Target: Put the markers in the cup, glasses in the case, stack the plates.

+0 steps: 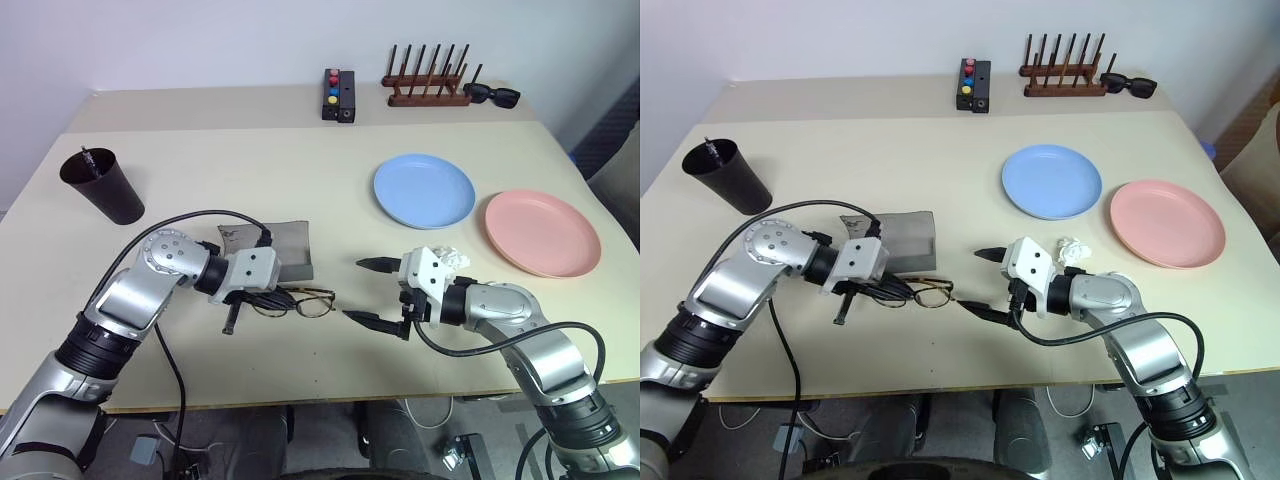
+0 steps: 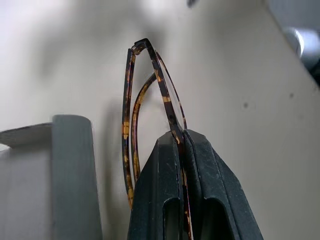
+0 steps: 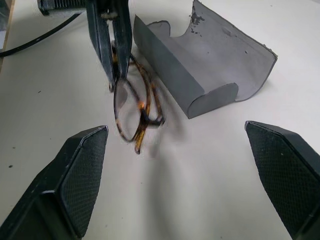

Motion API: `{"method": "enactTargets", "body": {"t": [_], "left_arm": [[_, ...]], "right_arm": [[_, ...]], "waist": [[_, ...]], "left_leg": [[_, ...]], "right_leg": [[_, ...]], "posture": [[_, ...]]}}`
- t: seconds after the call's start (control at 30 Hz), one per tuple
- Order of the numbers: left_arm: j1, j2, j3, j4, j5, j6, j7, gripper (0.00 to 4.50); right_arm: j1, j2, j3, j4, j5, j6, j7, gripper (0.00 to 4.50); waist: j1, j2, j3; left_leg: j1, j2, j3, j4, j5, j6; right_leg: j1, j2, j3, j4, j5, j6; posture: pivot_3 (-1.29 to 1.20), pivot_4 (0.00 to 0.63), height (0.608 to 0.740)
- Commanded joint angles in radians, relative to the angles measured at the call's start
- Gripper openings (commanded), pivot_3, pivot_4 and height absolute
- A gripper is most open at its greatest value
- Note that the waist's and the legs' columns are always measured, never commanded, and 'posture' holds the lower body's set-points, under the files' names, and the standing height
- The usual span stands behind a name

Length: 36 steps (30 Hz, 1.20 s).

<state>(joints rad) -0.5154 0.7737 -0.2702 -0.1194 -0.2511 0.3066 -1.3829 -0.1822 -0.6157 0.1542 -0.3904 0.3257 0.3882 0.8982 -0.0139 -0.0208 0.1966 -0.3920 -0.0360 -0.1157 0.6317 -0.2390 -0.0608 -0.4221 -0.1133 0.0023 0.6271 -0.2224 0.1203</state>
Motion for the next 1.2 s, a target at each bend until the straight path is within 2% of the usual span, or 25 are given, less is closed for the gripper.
{"method": "enactTargets", "body": {"t": [0.03, 0.13, 0.3, 0.5, 0.8, 1.2], "left_arm": [[-0.06, 0.001, 0.116, 0.018, -0.077, 0.032, 0.025, 0.04], [-0.113, 0.016, 0.171, 0.101, -0.065, 0.01, 0.062, 0.04], [-0.135, 0.067, 0.155, 0.215, 0.021, -0.07, 0.065, 0.04], [-0.107, 0.056, 0.107, 0.251, 0.049, -0.097, 0.022, 0.04], [-0.119, 0.011, 0.054, 0.357, 0.122, -0.171, 0.039, 0.04], [-0.11, 0.009, 0.074, 0.367, 0.063, -0.125, -0.059, 0.04]], "right_arm": [[-0.009, -0.01, -0.011, -0.031, 0.002, -0.005, 0.001, 4.5], [-0.007, -0.011, -0.011, -0.03, 0.002, -0.005, 0.001, 4.5], [-0.009, -0.008, -0.007, -0.02, -0.001, -0.01, 0.004, 4.5], [-0.018, 0.001, 0.001, -0.01, -0.005, -0.013, 0.007, 4.5], [-0.01, 0.002, -0.001, -0.021, 0.0, -0.009, 0.003, 4.5], [-0.013, 0.005, 0.001, -0.02, 0.001, -0.009, 0.0, 4.5]], "waist": [[0.0, 0.0, 0.0], [0.0, 0.0, 0.0], [-0.004, 0.0, 0.0], [0.0, 0.0, 0.0], [-0.001, 0.0, 0.0], [-0.001, 0.0, 0.0]], "left_leg": [[0.0, 0.0, 0.0, 0.0, 0.0, 0.0], [0.0, 0.0, 0.0, 0.0, 0.0, 0.0], [0.0, 0.0, 0.0, -0.001, 0.0, 0.0], [0.0, 0.0, 0.0, 0.0, 0.0, 0.0], [0.0, 0.0, 0.0, 0.0, 0.0, 0.0], [0.0, 0.0, 0.0, 0.0, 0.0, 0.0]], "right_leg": [[0.0, 0.0, 0.0, 0.0, 0.0, 0.0], [0.0, 0.0, 0.0, 0.0, 0.0, 0.0], [0.0, 0.0, 0.0, 0.0, 0.001, 0.003], [0.0, 0.0, 0.0, 0.0, 0.001, 0.003], [0.0, 0.0, 0.0, 0.0, 0.001, 0.003], [0.0, 0.0, 0.0, 0.0, 0.001, 0.003]], "posture": [[0.0, 0.15, 0.734], [0.0, 0.15, 0.734], [0.0, 0.15, 0.734], [0.0, 0.15, 0.734], [0.0, 0.15, 0.734], [0.0, 0.15, 0.734]]}}
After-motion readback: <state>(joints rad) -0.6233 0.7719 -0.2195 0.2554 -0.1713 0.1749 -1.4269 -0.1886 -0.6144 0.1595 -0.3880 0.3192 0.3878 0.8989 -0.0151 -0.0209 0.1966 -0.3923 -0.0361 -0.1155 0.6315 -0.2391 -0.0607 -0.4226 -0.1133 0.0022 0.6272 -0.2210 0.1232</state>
